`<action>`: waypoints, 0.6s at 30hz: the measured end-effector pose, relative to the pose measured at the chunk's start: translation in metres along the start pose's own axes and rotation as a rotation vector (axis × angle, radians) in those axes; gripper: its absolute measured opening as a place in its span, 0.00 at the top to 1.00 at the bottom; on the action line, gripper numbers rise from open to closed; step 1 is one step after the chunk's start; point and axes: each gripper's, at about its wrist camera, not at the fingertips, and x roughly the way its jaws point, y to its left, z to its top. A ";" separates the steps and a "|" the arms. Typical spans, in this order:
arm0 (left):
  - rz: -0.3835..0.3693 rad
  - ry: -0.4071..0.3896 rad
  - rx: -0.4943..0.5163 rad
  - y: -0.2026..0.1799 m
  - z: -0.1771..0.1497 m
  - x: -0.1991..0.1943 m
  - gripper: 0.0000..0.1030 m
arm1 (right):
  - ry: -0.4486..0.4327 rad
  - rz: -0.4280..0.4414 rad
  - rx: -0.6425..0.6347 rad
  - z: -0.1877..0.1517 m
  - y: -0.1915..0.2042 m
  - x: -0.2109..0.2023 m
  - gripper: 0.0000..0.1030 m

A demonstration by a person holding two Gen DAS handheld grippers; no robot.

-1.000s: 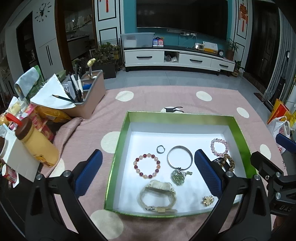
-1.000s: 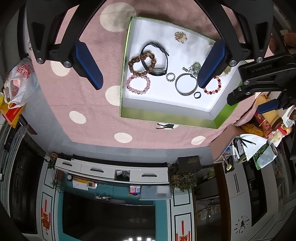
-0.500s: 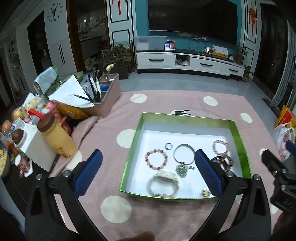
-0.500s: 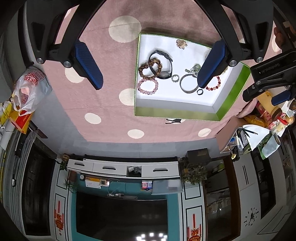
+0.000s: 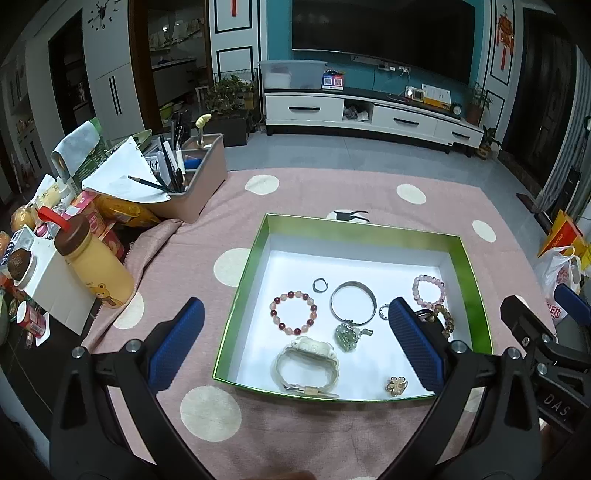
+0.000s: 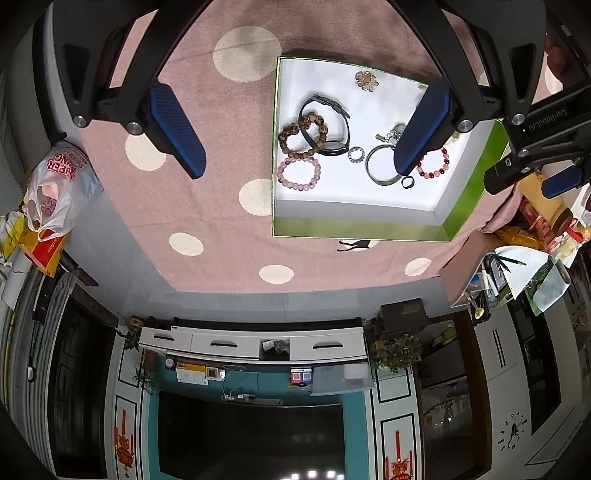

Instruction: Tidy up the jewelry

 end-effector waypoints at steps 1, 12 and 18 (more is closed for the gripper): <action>0.001 0.001 0.003 -0.001 0.000 0.000 0.02 | 0.002 0.002 0.001 0.000 0.000 0.000 0.01; 0.016 0.011 0.002 -0.001 0.000 0.005 0.02 | 0.004 0.011 -0.009 0.000 0.004 0.003 0.01; 0.018 0.012 0.000 0.000 -0.001 0.006 0.02 | 0.004 0.009 -0.007 0.000 0.004 0.003 0.01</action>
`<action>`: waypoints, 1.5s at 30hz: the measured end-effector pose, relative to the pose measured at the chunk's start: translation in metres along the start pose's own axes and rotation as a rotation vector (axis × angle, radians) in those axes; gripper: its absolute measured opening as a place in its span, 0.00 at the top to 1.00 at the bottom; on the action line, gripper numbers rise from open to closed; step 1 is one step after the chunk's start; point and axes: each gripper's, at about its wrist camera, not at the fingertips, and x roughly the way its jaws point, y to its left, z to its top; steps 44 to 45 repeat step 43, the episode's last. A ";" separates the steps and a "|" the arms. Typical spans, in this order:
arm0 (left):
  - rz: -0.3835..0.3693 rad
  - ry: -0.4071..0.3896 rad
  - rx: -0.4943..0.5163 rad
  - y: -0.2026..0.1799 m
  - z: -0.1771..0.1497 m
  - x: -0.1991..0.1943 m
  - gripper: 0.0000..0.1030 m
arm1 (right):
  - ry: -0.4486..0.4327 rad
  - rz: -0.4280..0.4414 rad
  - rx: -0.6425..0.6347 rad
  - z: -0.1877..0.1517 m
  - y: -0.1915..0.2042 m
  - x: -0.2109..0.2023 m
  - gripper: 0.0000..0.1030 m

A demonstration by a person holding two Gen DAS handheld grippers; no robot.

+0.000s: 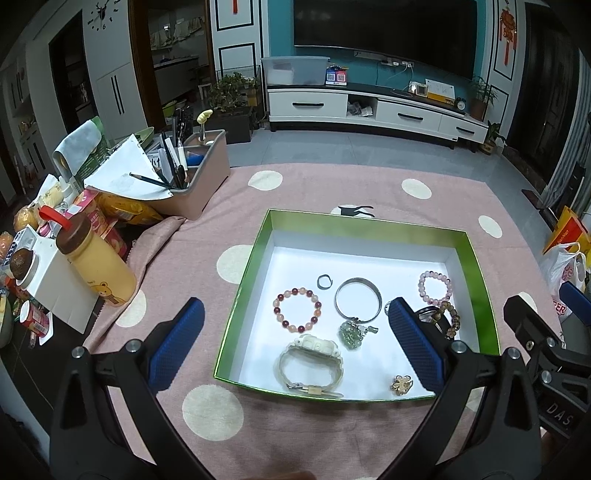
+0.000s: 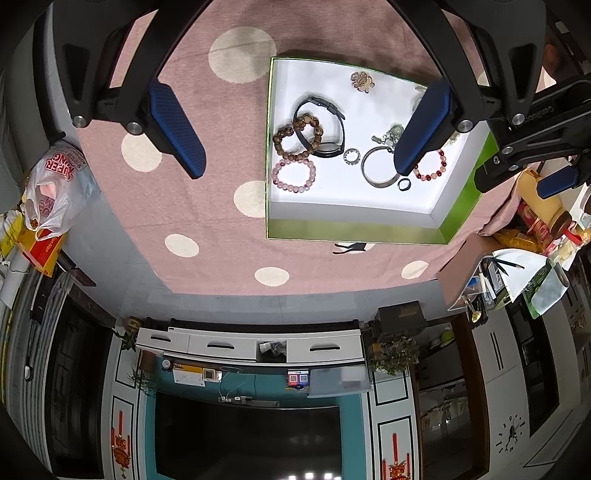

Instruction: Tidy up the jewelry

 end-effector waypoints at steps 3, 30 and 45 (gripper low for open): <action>0.000 0.000 0.002 0.000 0.000 0.001 0.02 | 0.000 0.000 -0.001 0.000 0.001 0.000 0.01; -0.001 0.006 0.003 -0.001 -0.002 0.003 0.02 | 0.002 -0.001 -0.005 -0.001 0.002 0.002 0.01; 0.009 0.013 0.004 0.000 -0.003 0.005 0.02 | 0.002 -0.001 -0.006 -0.002 0.004 0.003 0.01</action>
